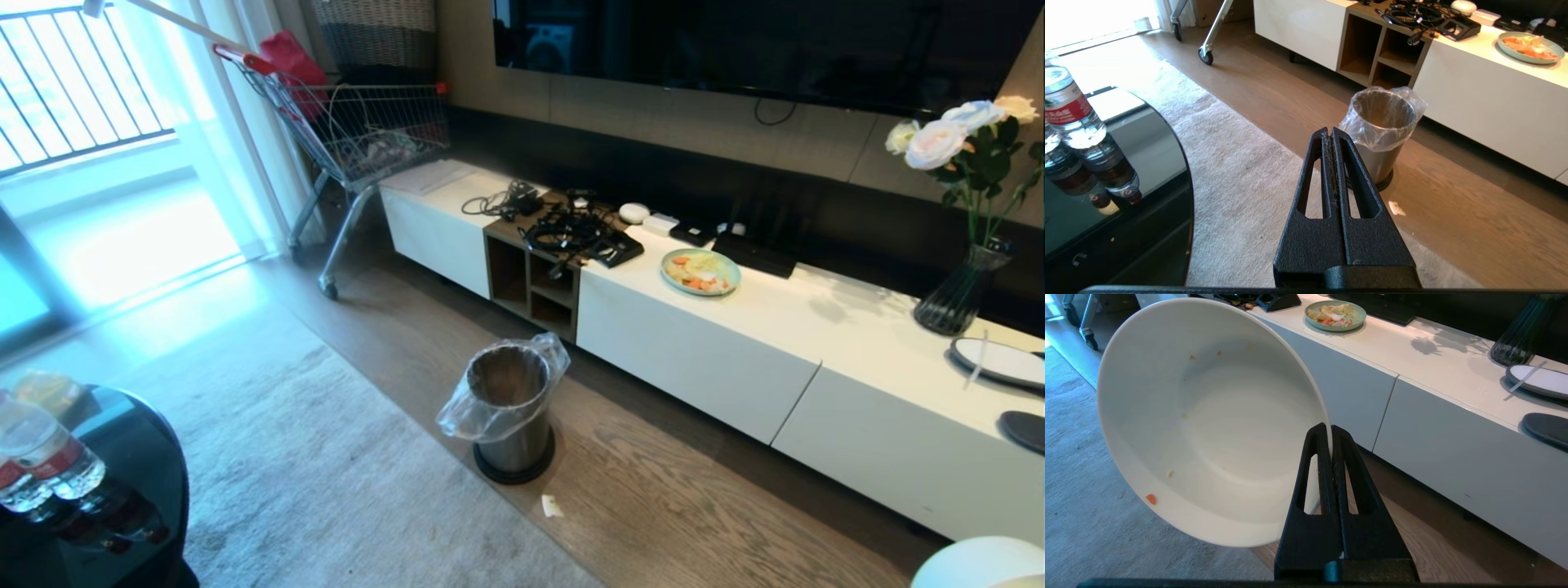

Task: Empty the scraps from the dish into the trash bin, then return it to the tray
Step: Put the bowl back to the table

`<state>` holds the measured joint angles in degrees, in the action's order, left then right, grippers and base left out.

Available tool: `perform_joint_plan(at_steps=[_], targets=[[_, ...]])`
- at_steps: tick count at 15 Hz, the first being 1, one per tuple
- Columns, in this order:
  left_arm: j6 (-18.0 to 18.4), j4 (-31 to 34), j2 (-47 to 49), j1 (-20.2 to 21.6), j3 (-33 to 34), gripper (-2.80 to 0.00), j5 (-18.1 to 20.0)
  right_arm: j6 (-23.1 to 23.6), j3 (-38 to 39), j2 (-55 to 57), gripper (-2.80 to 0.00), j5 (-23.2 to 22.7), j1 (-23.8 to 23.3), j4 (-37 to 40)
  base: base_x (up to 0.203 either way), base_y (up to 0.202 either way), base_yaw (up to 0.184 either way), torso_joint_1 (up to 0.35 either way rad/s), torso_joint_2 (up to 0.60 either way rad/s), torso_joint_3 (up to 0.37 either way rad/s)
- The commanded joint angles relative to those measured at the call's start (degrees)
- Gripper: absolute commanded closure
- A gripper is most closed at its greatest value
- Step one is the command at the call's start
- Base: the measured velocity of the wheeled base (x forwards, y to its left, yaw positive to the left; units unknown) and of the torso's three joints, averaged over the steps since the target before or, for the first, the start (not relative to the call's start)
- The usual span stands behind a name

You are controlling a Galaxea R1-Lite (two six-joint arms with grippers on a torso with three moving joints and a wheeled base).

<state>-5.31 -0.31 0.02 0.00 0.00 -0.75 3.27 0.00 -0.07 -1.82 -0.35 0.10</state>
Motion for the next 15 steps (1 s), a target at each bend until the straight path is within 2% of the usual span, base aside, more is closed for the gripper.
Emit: perform_joint_plan(at_steps=[1,7,15], targets=[[-0.14,-0.04,-0.02,0.0,0.0,0.0,-0.04,-0.02,0.0,0.07,0.0,-0.03,0.0,-0.01,-0.186,0.0,-0.003,0.006,0.0,0.002],[-0.05,-0.06,-0.02,0.0,0.0,0.0,-0.04,-0.02,0.0,0.07,0.0,-0.03,0.0,-0.01,-0.17,0.0,0.001,-0.001,0.0,0.003],[-0.05,-0.04,-0.02,0.0,0.0,0.0,-0.04,-0.02,0.0,0.07,0.0,-0.03,0.0,-0.01,0.0,0.0,0.0,0.0,0.0,0.0]])
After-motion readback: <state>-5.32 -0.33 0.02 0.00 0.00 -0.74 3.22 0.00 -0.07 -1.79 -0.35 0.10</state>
